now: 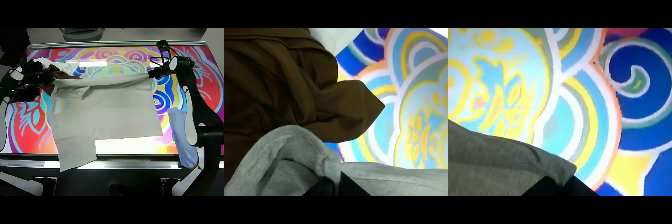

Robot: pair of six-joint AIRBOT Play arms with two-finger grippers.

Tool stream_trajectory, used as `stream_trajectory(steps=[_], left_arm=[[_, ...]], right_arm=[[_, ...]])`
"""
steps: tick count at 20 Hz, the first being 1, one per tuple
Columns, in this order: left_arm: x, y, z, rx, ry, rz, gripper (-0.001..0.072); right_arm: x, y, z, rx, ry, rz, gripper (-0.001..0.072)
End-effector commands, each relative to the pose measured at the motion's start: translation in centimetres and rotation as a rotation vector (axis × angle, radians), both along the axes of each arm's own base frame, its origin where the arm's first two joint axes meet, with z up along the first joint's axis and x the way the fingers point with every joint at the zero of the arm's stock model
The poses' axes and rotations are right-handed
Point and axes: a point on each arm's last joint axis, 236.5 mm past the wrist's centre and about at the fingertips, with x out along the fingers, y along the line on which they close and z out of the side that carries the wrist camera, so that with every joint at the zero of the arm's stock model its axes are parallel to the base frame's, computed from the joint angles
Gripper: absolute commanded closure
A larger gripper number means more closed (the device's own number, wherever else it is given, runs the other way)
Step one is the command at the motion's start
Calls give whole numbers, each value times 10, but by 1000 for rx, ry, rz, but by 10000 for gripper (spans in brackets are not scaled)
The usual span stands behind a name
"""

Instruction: Fold the shirts.

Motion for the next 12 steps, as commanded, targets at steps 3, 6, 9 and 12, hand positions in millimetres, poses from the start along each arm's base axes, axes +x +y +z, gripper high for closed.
stream_trajectory(steps=[3, 6, 9, 12], left_arm=[[-3, -4, -1, 13, -2, -55, 685], [-66, -5, -10, 30, 224, -186, 685], [-130, 4, -48, 65, 511, -248, 686], [-154, -5, -80, 24, 620, -269, 685]], right_arm=[[-9, -11, -7, -47, 36, 94, 667], [-66, -23, -16, -147, 265, 169, 667], [-118, -21, -44, -143, 509, 243, 666], [-131, -14, -79, -101, 617, 270, 666]])
